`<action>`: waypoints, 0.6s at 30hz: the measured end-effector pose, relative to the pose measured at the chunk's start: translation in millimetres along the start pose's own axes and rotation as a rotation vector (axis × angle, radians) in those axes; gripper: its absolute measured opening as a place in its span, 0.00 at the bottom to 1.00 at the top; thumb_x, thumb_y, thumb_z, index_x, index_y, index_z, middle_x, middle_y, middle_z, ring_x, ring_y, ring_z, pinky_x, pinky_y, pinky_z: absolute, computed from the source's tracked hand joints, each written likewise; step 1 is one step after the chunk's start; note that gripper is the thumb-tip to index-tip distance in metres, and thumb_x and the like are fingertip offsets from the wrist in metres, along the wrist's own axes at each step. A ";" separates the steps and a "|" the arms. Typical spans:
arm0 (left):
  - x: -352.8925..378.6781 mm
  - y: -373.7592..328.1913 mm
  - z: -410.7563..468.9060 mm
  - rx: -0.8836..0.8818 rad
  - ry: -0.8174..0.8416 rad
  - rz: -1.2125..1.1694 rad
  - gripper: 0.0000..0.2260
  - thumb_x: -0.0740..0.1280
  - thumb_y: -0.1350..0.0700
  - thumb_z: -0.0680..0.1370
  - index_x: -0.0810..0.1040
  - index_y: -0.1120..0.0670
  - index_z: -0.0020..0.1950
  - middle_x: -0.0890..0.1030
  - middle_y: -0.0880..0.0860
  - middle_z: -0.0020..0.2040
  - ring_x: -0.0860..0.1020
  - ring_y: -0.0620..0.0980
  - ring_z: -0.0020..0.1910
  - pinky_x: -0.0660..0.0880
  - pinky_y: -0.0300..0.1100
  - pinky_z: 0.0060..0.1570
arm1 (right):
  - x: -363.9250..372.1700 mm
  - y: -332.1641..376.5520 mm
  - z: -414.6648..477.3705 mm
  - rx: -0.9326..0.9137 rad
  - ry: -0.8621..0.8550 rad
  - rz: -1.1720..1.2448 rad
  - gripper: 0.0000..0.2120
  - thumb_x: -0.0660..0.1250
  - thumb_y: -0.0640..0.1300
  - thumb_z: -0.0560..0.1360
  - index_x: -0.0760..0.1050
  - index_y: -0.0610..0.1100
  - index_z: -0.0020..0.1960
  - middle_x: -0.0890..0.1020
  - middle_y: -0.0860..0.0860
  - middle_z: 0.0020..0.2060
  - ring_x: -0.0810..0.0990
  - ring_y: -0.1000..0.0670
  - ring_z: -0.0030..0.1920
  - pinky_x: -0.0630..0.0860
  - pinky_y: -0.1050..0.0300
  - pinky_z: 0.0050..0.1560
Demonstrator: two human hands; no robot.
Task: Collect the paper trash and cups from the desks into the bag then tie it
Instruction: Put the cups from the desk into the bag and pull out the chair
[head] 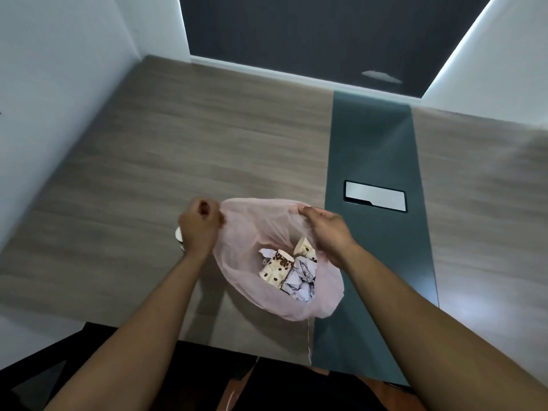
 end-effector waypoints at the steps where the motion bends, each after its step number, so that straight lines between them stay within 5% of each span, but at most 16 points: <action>1: -14.1 12.7 12.2 0.002 -0.097 0.059 0.08 0.67 0.52 0.81 0.84 0.54 0.49 0.88 0.53 0.41 0.87 0.57 0.41 0.85 0.54 0.47 | 0.8 0.7 0.0 -0.011 0.006 -0.007 0.09 0.73 0.59 0.81 0.91 0.59 0.54 0.88 0.47 0.51 0.71 0.45 0.41 0.73 0.53 0.42; 3: -29.9 35.7 32.0 0.067 -0.130 0.242 0.11 0.66 0.54 0.78 0.86 0.54 0.54 0.88 0.57 0.51 0.85 0.61 0.53 0.80 0.58 0.62 | 1.8 0.0 -0.4 -0.015 0.004 -0.027 0.09 0.73 0.59 0.81 0.91 0.59 0.53 0.89 0.46 0.57 0.76 0.48 0.41 0.78 0.51 0.45; 5: -26.9 67.0 42.7 0.016 0.036 0.442 0.17 0.68 0.55 0.78 0.85 0.55 0.66 0.83 0.62 0.65 0.79 0.64 0.67 0.67 0.54 0.74 | 1.1 -3.7 1.0 -0.011 0.011 -0.035 0.09 0.73 0.59 0.81 0.91 0.60 0.53 0.89 0.46 0.57 0.79 0.53 0.40 0.80 0.55 0.45; 8: -18.5 120.3 36.2 -0.125 0.340 0.624 0.29 0.75 0.51 0.77 0.78 0.53 0.78 0.72 0.67 0.78 0.68 0.63 0.81 0.60 0.48 0.78 | -0.4 -10.1 4.1 0.006 0.012 -0.042 0.10 0.73 0.61 0.80 0.91 0.60 0.54 0.88 0.43 0.58 0.82 0.48 0.42 0.84 0.48 0.53; 11: -18.3 141.6 23.5 -0.125 0.342 0.565 0.27 0.77 0.56 0.74 0.82 0.56 0.73 0.71 0.66 0.78 0.73 0.64 0.77 0.69 0.49 0.75 | -1.9 -16.4 8.6 0.021 0.004 -0.027 0.13 0.75 0.64 0.77 0.91 0.58 0.55 0.88 0.41 0.59 0.87 0.34 0.56 0.83 0.32 0.64; 13: -19.3 136.0 17.8 -0.128 0.262 0.537 0.22 0.77 0.65 0.75 0.84 0.57 0.69 0.74 0.64 0.73 0.79 0.64 0.70 0.72 0.49 0.71 | -2.7 -18.1 8.6 0.031 -0.005 -0.008 0.13 0.76 0.62 0.76 0.91 0.57 0.54 0.88 0.40 0.59 0.87 0.35 0.56 0.83 0.31 0.64; 18: -20.9 123.9 7.6 -0.137 0.218 0.511 0.18 0.76 0.65 0.76 0.85 0.55 0.65 0.76 0.65 0.66 0.81 0.66 0.60 0.75 0.50 0.67 | -3.5 -26.0 5.5 0.080 -0.007 0.028 0.13 0.77 0.61 0.76 0.91 0.54 0.54 0.89 0.39 0.56 0.87 0.37 0.50 0.83 0.28 0.61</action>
Point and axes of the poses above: each hand's wrist, its own z-axis towards the middle knuckle, its own x-axis out of the palm, y = z × x, the point moved 6 cm from there along z, towards the middle knuckle
